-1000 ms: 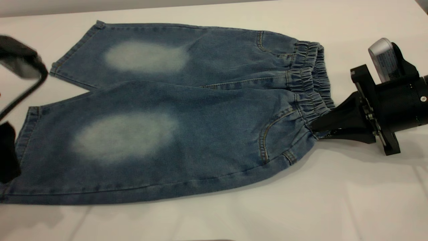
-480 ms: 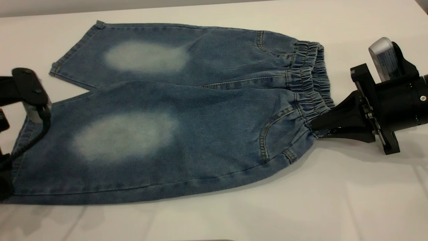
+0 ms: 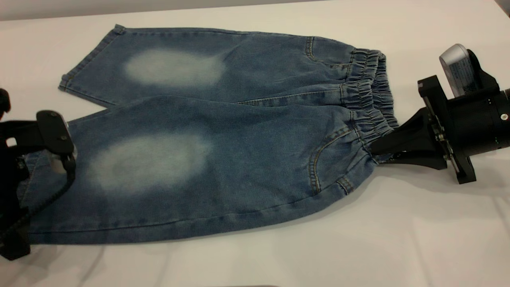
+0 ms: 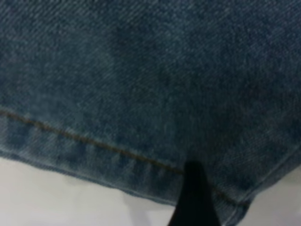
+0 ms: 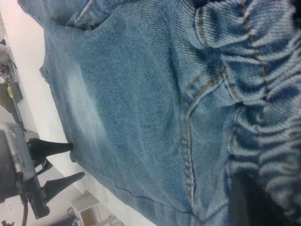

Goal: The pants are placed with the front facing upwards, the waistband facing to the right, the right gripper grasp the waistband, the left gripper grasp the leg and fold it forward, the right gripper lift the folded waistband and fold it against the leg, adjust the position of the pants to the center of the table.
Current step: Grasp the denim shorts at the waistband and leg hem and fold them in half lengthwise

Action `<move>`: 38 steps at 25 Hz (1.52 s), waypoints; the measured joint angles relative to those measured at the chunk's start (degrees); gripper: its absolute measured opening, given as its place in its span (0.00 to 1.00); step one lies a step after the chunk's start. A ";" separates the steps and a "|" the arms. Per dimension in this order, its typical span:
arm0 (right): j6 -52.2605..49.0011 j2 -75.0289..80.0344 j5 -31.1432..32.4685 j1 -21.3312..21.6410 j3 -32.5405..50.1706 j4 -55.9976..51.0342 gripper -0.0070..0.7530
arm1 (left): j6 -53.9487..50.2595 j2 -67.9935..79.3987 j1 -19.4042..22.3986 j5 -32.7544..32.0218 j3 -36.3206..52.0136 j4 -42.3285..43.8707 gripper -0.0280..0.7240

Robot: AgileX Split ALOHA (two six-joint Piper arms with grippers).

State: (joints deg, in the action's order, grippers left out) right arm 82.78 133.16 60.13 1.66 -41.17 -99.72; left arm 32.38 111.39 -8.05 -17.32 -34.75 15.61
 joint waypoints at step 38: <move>-1.20 -20.99 3.82 0.00 19.10 7.59 0.08 | -8.06 -37.87 0.00 -9.29 8.02 -2.39 0.06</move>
State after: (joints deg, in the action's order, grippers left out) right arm 81.58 112.17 63.95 1.66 -22.08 -92.13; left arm 24.32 73.52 -8.05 -26.61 -26.73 13.21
